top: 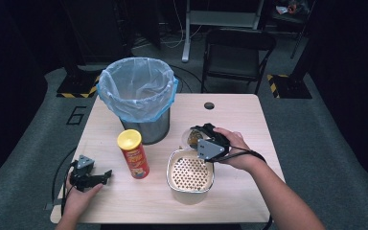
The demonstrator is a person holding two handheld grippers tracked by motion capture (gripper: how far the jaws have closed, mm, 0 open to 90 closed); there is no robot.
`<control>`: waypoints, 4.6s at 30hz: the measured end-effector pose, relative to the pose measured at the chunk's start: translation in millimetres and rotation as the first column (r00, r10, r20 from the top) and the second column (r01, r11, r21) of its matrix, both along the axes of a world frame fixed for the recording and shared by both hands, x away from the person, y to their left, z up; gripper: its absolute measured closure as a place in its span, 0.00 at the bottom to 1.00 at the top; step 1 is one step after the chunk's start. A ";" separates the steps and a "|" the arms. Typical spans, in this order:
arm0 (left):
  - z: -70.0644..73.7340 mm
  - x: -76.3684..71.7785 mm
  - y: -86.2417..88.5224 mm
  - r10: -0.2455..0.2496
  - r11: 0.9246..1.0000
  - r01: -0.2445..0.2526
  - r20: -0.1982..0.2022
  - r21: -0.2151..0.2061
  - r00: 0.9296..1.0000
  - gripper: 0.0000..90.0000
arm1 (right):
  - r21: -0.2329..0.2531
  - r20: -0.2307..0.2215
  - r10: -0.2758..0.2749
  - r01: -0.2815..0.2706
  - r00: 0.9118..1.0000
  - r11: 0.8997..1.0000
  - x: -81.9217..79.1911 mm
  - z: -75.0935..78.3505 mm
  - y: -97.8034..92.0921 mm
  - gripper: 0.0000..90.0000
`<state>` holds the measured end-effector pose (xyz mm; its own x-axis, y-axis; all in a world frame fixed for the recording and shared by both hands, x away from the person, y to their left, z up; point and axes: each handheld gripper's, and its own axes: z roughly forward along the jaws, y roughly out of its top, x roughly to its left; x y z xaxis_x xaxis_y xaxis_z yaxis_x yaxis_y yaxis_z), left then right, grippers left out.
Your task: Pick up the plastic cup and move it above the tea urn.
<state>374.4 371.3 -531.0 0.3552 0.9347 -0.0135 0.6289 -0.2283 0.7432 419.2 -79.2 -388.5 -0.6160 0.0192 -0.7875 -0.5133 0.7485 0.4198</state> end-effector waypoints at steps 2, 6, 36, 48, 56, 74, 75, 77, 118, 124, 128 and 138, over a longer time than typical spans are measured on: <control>0.0 0.1 -0.1 -0.002 1.000 0.002 0.004 0.002 1.000 0.15 | -0.048 0.069 0.015 -0.011 0.998 0.999 -9.3 -0.5 3.1 0.44; 0.0 0.1 -0.1 -0.002 1.000 0.002 0.004 0.002 1.000 0.15 | -0.142 0.201 0.048 -0.019 0.978 0.990 -25.1 -2.2 9.7 0.45; 0.0 0.1 0.1 -0.004 1.000 0.004 0.006 0.004 1.000 0.15 | -0.551 0.698 0.340 0.170 0.630 0.817 -76.3 -36.4 28.9 0.45; 0.0 0.1 0.0 -0.004 1.000 0.004 0.006 0.004 1.000 0.15 | -0.541 0.695 0.338 0.153 0.634 0.827 -79.1 -32.4 29.0 0.45; 0.8 -0.2 0.4 -0.009 1.000 0.009 -0.003 0.007 1.000 0.15 | -0.556 0.695 0.362 0.145 0.620 0.819 -80.9 -26.7 31.0 0.44; 0.8 -0.2 0.3 -0.008 1.000 0.008 -0.004 0.007 1.000 0.15 | -0.532 0.732 0.353 0.164 0.583 0.831 -80.9 -23.0 29.6 0.44; 0.8 -0.2 0.4 -0.009 1.000 0.009 -0.004 0.008 1.000 0.15 | -0.530 0.734 0.352 0.164 0.581 0.832 -81.3 -23.0 29.6 0.44; 0.8 -0.2 0.3 -0.008 1.000 0.008 -0.004 0.008 1.000 0.15 | -0.531 0.733 0.355 0.162 0.580 0.832 -81.8 -23.9 29.5 0.44; 0.0 -0.1 -0.2 -0.003 1.000 0.003 0.005 0.005 1.000 0.15 | -0.486 0.752 0.315 0.165 0.579 0.858 -83.4 -21.3 27.4 0.44; 0.3 -0.2 0.0 -0.005 1.000 0.005 0.003 0.006 1.000 0.15 | -0.411 0.775 0.250 0.162 0.581 0.897 -83.4 -20.1 27.8 0.44; 0.1 -0.1 -0.1 -0.004 1.000 0.004 0.005 0.006 1.000 0.15 | -0.307 0.794 0.170 0.145 0.583 0.940 -85.0 -18.3 29.9 0.44; 0.0 -0.1 -0.2 -0.003 1.000 0.003 0.007 0.005 1.000 0.15 | -0.200 0.768 0.084 0.113 0.635 0.973 -88.3 -15.1 31.8 0.44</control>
